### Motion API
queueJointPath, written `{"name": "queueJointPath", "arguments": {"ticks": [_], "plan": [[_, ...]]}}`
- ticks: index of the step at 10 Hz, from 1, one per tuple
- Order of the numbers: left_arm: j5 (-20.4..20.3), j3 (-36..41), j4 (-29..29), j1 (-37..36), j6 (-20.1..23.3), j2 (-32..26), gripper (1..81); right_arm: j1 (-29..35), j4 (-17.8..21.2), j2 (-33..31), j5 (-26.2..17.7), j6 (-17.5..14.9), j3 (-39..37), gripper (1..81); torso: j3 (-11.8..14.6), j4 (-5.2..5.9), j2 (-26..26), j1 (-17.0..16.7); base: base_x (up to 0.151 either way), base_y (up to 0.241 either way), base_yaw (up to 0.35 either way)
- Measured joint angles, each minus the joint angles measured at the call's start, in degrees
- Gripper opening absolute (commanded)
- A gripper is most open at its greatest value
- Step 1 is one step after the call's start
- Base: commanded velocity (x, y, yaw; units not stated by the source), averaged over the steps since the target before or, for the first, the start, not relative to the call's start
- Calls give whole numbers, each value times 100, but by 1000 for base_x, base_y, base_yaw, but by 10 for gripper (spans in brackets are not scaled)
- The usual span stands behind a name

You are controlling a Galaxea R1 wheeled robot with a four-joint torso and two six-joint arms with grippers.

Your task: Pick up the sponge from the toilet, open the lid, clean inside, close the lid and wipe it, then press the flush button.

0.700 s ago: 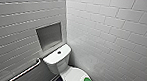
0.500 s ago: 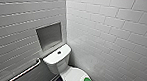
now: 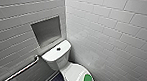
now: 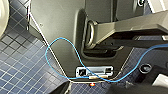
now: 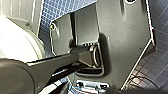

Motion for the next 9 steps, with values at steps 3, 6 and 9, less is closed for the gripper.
{"name": "queueJointPath", "arguments": {"ticks": [3, 6, 9], "plan": [[2, -199, -1, 16, -2, 90, 811, 502, 350, -349, 66, 23, 339, 811, -101, 0, -548, 347, 0, 0, 0], [7, -391, -1, 17, -5, 217, 811, 900, 516, -351, 63, 124, 301, 811, -105, 0, -1202, 758, 0, 0, 0], [27, -638, 0, 35, -5, 355, 811, 987, 566, -358, 44, 185, 107, 811, -105, 0, -1855, 1169, 0, 0, 0]]}}
